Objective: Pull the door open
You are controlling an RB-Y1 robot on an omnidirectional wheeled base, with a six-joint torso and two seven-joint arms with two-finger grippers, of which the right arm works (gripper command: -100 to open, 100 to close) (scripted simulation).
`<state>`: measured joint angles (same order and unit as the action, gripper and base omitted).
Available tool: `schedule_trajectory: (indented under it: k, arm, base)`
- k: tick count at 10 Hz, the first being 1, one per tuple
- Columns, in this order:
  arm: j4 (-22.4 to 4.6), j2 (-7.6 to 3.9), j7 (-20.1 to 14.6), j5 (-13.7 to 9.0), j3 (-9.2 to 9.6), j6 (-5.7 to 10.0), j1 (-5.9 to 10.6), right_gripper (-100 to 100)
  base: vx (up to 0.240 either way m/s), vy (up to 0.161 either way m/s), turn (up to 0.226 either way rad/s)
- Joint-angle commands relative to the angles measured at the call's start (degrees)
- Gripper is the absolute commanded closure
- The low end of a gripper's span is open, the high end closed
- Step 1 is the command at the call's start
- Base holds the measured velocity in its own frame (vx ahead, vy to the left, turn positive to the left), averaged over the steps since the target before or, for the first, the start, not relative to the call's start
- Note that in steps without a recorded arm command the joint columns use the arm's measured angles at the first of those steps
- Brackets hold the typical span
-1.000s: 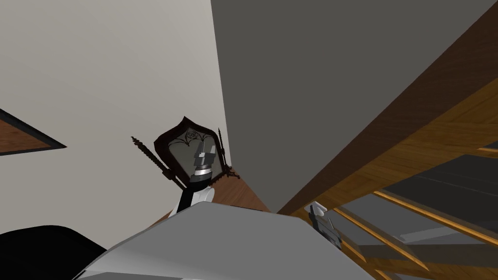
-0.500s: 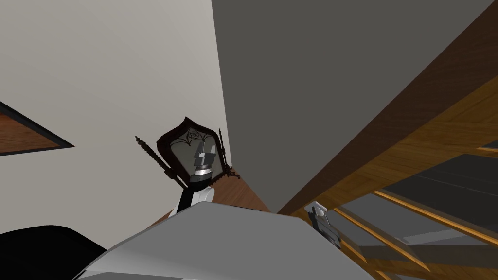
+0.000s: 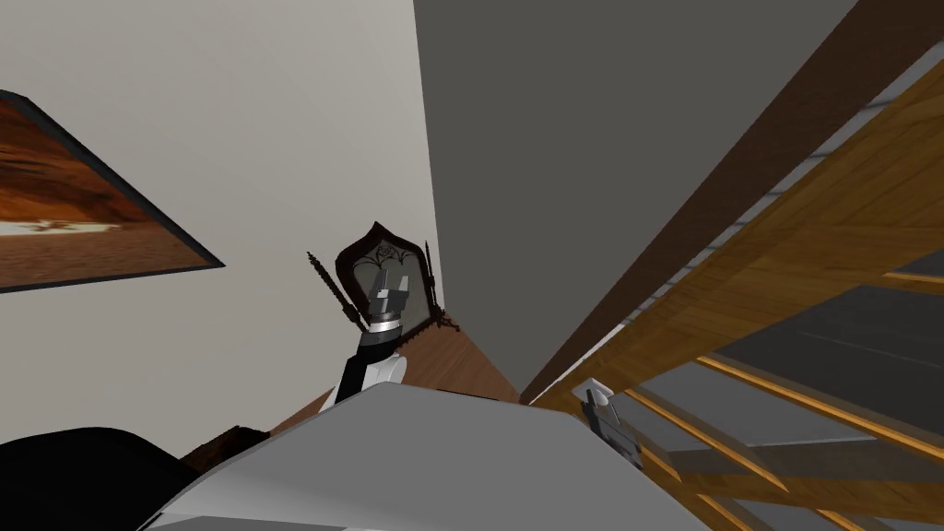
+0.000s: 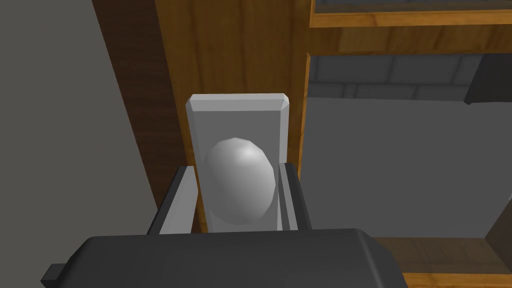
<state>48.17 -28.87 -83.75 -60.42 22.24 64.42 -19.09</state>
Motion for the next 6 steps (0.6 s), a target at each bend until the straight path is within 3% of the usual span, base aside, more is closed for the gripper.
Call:
schedule_trajectory:
  k: [1,3,4,6]
  arm:
    - [-0.40,-0.44,-1.07,0.86,1.36,0.76,-0.13,100]
    - [0.34,-1.25,-1.88,1.80,2.86,1.33,-0.70,100]
    - [-0.07,-0.92,-1.50,1.50,2.34,1.12,-0.25,100]
    - [0.52,-1.60,-2.36,2.96,4.54,2.24,-0.95,100]
  base:
    - [-0.192,0.034,0.043]
    - [-0.212,0.040,0.053]
    - [-0.098,0.026,0.015]
    - [-0.207,0.020,0.063]
